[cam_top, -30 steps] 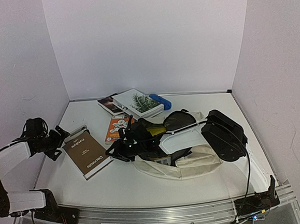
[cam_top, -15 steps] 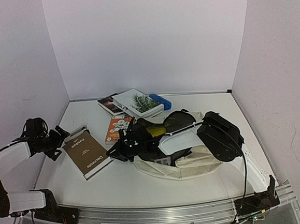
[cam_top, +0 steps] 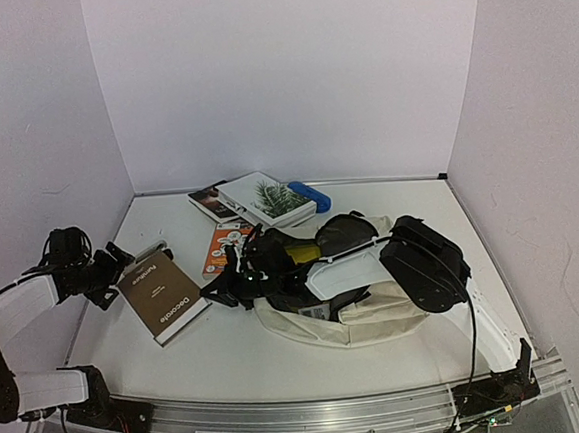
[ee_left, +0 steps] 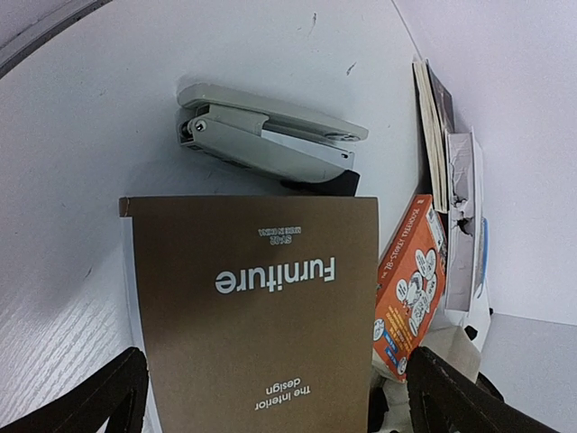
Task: Pack the student bag
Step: Pick up the book from the center of the board.
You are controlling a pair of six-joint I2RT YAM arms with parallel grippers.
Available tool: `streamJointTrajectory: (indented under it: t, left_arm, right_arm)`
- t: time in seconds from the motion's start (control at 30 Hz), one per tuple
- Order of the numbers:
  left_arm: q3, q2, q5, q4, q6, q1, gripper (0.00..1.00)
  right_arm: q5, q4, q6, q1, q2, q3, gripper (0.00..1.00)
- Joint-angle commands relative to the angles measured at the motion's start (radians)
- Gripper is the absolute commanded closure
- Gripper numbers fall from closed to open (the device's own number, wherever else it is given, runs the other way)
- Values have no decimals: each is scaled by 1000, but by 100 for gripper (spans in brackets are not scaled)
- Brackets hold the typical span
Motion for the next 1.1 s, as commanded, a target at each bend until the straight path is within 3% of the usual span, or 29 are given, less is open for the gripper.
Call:
streamJointTrajectory:
  t: [0.0, 0.3, 0.6, 0.87, 1.07]
  left_arm:
    - [10, -53, 1, -1, 9, 3, 0]
    - [-3, -74, 118, 29, 1, 3, 0]
    - [-20, 24, 391, 280, -52, -8, 1]
    - [27, 45, 473, 411, -93, -64, 0]
    - [68, 93, 483, 410, -87, -88, 0]
  right_arm:
    - [22, 101, -36, -7, -85, -22, 100]
    - [122, 123, -87, -26, -250, -86, 100]
    - [171, 160, -93, -39, -379, -164, 100]
    - [174, 201, -83, -56, -460, -216, 100]
    - [142, 239, -82, -60, -475, -229, 100]
